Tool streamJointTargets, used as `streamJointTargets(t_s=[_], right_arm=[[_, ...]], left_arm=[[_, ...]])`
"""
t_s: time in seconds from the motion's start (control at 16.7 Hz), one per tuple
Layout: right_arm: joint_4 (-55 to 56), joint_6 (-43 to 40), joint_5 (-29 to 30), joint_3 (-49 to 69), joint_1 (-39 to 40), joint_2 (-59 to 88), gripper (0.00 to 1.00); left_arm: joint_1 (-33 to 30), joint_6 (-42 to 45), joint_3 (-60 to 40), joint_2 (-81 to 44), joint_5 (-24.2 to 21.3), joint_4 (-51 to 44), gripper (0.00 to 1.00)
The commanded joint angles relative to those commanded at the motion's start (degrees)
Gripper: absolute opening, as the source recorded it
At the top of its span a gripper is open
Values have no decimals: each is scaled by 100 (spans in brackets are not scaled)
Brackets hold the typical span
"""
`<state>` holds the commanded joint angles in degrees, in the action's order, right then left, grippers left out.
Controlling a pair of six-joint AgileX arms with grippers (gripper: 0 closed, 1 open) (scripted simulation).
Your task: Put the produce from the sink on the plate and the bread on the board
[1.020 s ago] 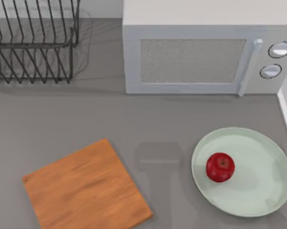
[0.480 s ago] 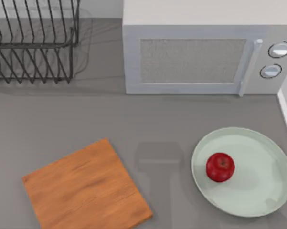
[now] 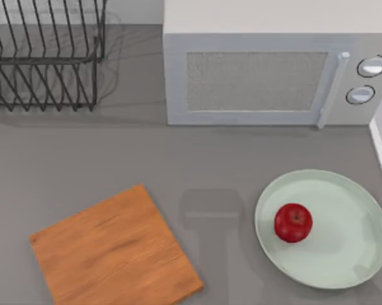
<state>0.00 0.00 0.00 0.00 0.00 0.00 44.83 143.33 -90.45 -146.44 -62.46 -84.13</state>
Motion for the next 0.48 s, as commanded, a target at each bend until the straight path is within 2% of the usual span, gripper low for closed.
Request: streamJointTargets(t_s=[0.3, 0.48], right_arm=[[0, 0, 0, 0, 0, 0, 100], [0, 0, 0, 0, 0, 0, 100]], left_arm=[[-545, -875, 658, 200, -394, 1302, 100], [-731, -1201, 882, 293, -522, 1697, 100]])
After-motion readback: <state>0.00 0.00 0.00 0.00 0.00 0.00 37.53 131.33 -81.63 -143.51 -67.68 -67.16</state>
